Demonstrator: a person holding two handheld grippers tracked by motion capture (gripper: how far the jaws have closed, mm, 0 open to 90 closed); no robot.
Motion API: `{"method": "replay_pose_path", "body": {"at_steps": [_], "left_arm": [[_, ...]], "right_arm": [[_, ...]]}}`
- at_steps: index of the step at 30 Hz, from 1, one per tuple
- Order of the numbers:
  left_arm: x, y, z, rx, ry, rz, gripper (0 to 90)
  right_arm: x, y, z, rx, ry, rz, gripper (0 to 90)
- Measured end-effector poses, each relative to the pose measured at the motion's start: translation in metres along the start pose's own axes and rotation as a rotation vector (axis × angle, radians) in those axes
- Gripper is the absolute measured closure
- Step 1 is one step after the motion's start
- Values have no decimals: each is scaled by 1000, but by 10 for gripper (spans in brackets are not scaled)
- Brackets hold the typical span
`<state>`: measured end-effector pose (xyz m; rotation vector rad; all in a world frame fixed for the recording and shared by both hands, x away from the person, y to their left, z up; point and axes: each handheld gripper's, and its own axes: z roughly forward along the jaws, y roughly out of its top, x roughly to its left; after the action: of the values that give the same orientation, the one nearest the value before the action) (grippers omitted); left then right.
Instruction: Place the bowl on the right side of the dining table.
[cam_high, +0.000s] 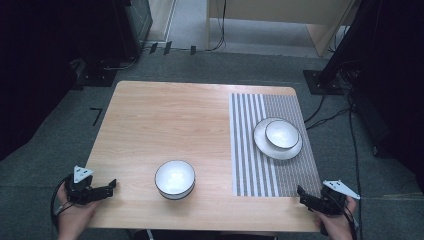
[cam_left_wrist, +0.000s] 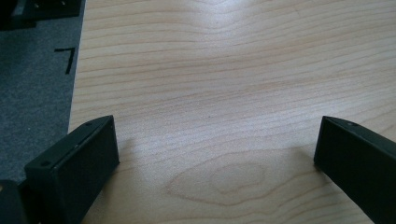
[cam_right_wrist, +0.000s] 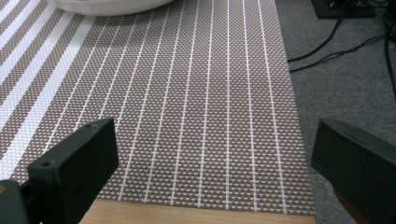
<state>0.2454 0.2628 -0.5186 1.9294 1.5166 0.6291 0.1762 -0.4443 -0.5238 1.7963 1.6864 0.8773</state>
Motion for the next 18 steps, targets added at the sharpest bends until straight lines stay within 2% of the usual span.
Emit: {"method": "replay_pose_path", "body": {"at_steps": [6,18], "left_arm": [[0,0,0,0,0,0,0],[0,0,0,0,0,0,0]], "right_arm": [[0,0,1,27,0,5,9],[3,0,2,40,-18,-12,10]]}}
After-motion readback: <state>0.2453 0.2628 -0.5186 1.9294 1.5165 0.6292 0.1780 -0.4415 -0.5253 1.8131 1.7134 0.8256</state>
